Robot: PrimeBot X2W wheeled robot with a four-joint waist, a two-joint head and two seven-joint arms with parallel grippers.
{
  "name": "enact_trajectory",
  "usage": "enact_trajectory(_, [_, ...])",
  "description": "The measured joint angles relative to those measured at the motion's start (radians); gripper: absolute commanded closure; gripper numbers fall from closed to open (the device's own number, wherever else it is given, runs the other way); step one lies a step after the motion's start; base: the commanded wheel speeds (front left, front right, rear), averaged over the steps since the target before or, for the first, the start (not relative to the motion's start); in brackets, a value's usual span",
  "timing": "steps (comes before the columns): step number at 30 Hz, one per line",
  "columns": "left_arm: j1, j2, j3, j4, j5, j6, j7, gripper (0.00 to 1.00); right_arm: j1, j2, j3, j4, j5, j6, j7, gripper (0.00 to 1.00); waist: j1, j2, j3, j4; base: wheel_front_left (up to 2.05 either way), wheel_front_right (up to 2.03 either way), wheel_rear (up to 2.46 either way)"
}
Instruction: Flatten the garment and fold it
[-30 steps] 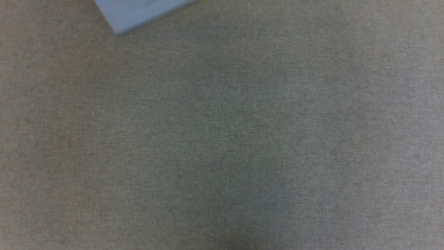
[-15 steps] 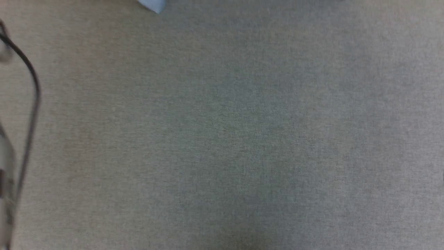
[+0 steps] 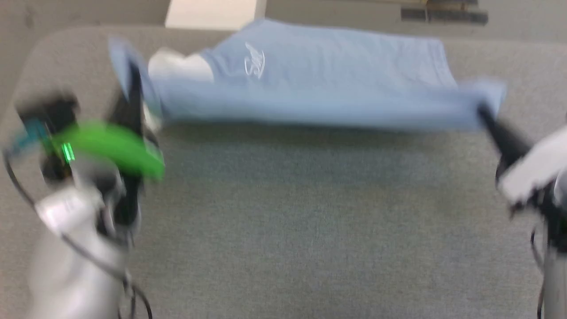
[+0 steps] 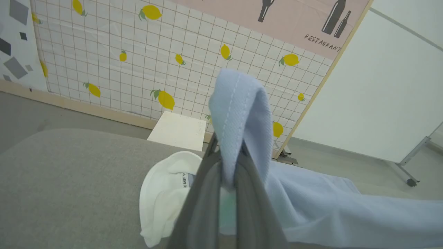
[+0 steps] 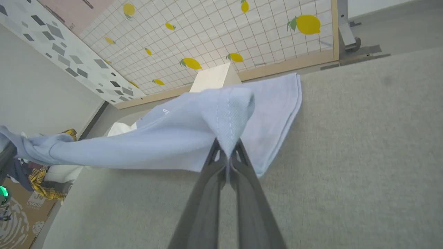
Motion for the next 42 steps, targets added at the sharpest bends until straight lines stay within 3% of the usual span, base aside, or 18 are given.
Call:
enact_trajectory(7, [0.392,-0.032,-0.002,-0.104,-0.079,0.088,0.076,1.0,0.321,0.013,-0.015,-0.061,-0.023,0.0,0.061,1.0,0.0,0.0,-0.112,0.009,0.0,0.0,0.0])
enact_trajectory(9, [0.481,-0.018,-0.037,-0.108,-0.074,0.094,0.128,1.0,0.388,0.013,-0.016,-0.058,-0.033,0.0,0.1,1.0,0.0,0.0,-0.138,0.011,0.0,0.0,0.0])
enact_trajectory(12, [0.602,-0.022,-0.027,-0.124,-0.12,0.139,0.175,1.0,0.483,0.012,-0.018,-0.056,-0.051,0.0,0.162,1.0,0.0,0.0,-0.174,0.011,0.0,0.0,0.0])
enact_trajectory(18, [0.793,-0.017,-0.031,-0.179,-0.208,0.246,0.359,1.0,0.587,-0.007,-0.022,-0.061,-0.077,0.0,0.274,1.0,-0.0001,0.0,-0.22,0.001,0.0,0.0,0.0])
enact_trajectory(23, [0.883,-0.002,-0.009,-0.267,-0.247,0.318,0.428,1.0,0.648,-0.004,-0.037,-0.088,-0.078,0.0,0.38,1.0,-0.0001,0.0,-0.23,-0.011,0.0,0.0,0.0])
enact_trajectory(27, [0.879,0.0,0.027,-0.342,-0.243,0.315,0.372,1.0,0.639,0.018,-0.062,-0.146,-0.077,0.0,0.363,1.0,-0.0001,0.0,-0.217,-0.012,0.0,0.0,0.0])
enact_trajectory(33, [0.722,0.027,0.021,-0.374,-0.143,0.255,0.261,1.0,0.531,0.013,-0.052,-0.173,-0.123,0.0,0.314,1.0,-0.0001,0.0,-0.183,-0.015,0.0,0.0,0.0])
enact_trajectory(42, [0.472,0.024,-0.067,-0.207,-0.067,0.169,0.234,1.0,0.379,0.022,-0.027,-0.098,-0.258,0.0,0.368,1.0,0.0,0.0,-0.107,-0.034,0.0,0.0,0.0])
